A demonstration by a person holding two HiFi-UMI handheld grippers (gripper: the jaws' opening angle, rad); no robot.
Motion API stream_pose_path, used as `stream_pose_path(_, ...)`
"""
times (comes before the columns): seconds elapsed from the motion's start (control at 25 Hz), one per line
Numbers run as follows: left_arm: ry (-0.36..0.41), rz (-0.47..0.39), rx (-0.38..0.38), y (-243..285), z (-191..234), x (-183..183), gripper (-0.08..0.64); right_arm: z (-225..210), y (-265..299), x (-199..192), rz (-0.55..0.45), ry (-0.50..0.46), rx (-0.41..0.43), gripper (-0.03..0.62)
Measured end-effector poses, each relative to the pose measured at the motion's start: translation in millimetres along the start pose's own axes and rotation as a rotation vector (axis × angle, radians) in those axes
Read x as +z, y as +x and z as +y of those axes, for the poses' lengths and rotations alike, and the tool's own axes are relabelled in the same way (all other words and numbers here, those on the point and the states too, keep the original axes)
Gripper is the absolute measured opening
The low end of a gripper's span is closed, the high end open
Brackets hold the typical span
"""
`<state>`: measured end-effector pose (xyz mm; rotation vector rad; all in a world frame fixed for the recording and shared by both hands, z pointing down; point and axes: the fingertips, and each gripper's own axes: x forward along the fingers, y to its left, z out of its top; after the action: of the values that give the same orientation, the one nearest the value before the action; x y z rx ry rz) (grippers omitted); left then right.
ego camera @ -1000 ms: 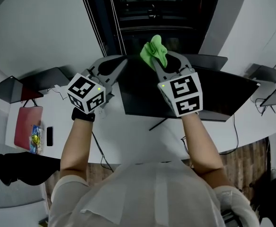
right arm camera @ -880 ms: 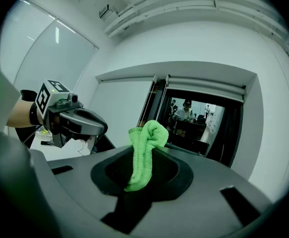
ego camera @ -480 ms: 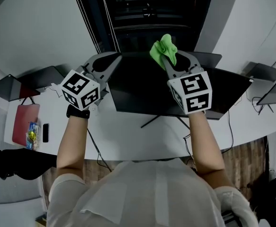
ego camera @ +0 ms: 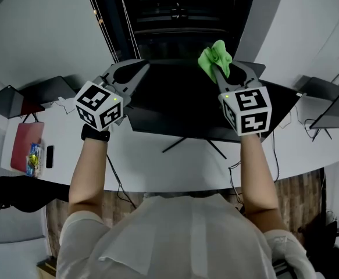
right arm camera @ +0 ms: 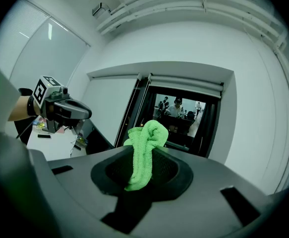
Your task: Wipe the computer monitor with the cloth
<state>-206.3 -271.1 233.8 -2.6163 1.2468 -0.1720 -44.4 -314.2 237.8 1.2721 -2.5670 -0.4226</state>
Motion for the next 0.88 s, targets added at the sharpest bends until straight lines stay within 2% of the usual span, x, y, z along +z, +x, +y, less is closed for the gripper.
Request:
stream_pose_path(0.28,-0.013,-0.013,-0.013,11,-16,-3,0.021,-21,-14,-10,0.020,-0.005,-0.030,0.071)
stream_pose_path(0.88,-0.046,-0.056,-0.095,14,-19,-13,0.021,-22,-13,-12,0.073,0.004,-0.087,0.071)
